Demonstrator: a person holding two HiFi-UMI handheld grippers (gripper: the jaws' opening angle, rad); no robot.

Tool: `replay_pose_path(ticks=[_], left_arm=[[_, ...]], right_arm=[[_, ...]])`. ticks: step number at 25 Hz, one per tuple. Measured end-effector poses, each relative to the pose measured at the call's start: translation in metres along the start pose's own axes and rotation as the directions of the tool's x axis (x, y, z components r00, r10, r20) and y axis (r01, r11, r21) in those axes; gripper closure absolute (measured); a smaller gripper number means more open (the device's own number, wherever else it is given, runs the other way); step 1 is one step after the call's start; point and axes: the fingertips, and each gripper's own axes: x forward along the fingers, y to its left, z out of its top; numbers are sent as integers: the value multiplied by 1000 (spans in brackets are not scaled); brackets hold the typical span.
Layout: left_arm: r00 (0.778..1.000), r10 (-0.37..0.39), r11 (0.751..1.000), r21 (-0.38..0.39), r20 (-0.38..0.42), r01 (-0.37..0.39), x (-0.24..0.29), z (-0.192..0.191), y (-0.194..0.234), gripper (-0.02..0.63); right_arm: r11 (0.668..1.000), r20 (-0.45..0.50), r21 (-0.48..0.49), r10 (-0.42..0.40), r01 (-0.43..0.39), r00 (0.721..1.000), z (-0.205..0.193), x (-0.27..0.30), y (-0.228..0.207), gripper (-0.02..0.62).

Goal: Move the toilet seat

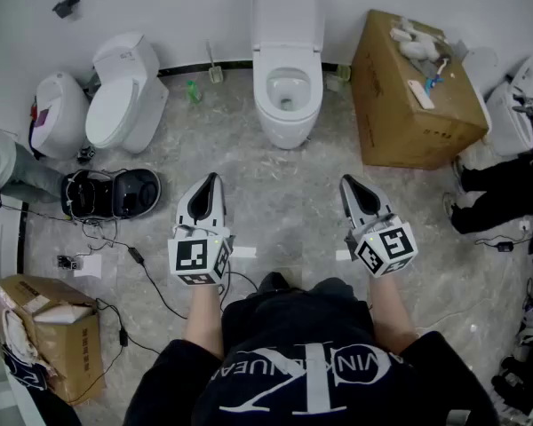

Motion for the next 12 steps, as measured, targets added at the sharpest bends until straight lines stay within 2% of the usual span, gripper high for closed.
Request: replay_pose_path(ticks=[12], left_arm=[[1000,-6,1000,-13,-14,6,10,-9,8,601]], right_arm=[[1000,-28,-1,-3,3,1000,-10,8,0,588]])
